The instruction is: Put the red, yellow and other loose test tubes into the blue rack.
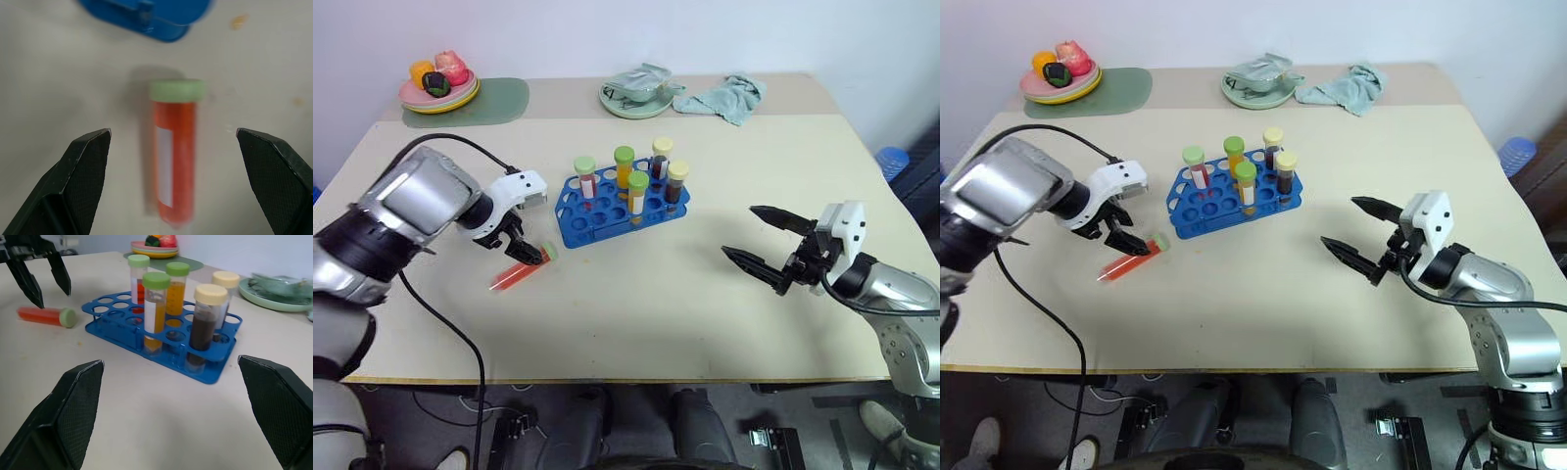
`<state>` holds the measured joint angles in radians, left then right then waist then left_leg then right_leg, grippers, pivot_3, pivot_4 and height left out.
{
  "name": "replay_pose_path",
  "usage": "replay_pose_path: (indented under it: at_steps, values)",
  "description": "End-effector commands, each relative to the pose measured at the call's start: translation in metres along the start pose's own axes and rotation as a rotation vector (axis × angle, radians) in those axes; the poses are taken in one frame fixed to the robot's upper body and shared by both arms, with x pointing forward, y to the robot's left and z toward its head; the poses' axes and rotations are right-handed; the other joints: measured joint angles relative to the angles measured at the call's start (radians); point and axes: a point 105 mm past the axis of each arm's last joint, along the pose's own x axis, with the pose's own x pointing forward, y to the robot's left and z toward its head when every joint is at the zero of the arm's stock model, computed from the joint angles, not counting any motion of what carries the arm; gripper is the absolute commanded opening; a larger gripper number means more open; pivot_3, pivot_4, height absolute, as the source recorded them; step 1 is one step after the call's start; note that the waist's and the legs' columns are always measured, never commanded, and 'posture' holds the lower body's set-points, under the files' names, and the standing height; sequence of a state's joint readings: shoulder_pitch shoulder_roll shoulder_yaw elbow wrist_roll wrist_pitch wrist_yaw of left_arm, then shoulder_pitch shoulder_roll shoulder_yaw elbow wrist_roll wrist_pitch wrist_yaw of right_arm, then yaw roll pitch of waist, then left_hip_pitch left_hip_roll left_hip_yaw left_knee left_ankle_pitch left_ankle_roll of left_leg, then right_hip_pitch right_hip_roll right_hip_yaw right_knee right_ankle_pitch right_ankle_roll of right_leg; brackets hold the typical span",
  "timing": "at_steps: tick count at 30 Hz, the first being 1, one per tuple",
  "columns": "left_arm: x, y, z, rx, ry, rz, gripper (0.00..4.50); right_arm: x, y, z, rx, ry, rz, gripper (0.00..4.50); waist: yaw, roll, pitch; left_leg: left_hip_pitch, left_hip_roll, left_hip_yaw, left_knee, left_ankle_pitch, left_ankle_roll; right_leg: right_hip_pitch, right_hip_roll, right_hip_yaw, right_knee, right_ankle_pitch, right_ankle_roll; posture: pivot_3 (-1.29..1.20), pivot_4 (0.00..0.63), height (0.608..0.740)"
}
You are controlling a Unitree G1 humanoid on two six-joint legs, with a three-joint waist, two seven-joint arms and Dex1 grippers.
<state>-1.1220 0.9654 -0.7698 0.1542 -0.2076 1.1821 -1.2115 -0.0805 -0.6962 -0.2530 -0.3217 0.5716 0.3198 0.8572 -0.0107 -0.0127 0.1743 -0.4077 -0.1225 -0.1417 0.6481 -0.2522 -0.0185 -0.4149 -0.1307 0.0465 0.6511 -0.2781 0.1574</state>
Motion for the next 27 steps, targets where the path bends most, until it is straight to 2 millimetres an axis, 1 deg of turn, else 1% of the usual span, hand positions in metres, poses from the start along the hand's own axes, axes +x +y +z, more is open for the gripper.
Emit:
replay_pose_path:
  at_steps: [1,7,10,11,18,27]
  values:
    - [-0.007,0.006,0.007,0.014,0.010,0.037,4.20,-0.005,0.001,0.015,-0.054,-0.048,-0.022,4.50,-0.003,0.000,0.000,0.000,0.000,0.000,0.000,0.000,0.000,0.000,0.000,0.000,0.000,0.000,0.000,0.00,0.150,0.740]
    - [0.007,-0.001,0.004,0.005,0.054,0.023,4.20,-0.008,0.003,0.013,-0.052,-0.044,-0.037,4.50,-0.003,0.000,0.000,0.000,0.000,0.000,0.000,0.000,0.000,0.000,0.000,0.000,0.000,0.000,0.000,0.00,0.150,0.740]
    - [0.012,-0.002,-0.001,0.004,0.075,0.021,3.38,-0.008,0.003,0.012,-0.050,-0.045,-0.039,4.50,-0.004,0.000,0.000,0.000,0.000,0.000,0.000,0.000,0.000,0.000,0.000,0.000,0.000,0.000,0.000,0.00,0.150,0.740]
    - [0.013,-0.003,-0.002,0.004,0.078,0.022,2.93,-0.008,0.003,0.012,-0.049,-0.045,-0.039,4.50,-0.004,0.000,0.000,0.000,0.000,0.000,0.000,0.000,0.000,0.000,0.000,0.000,0.000,0.000,0.000,0.00,0.150,0.740]
    - [0.020,-0.006,-0.009,-0.001,0.102,0.030,2.93,-0.005,0.003,0.011,-0.045,-0.048,-0.032,4.50,-0.002,0.000,0.000,0.000,0.000,0.000,0.001,0.000,0.000,0.000,0.000,0.000,0.001,0.000,0.000,0.00,0.150,0.740]
    - [0.029,-0.009,-0.012,-0.019,0.112,0.052,2.93,-0.002,0.004,0.010,-0.035,-0.048,-0.018,4.50,-0.002,0.000,0.000,0.000,0.000,0.000,0.001,0.000,0.000,0.000,0.000,0.000,0.001,0.000,0.000,0.00,0.150,0.740]
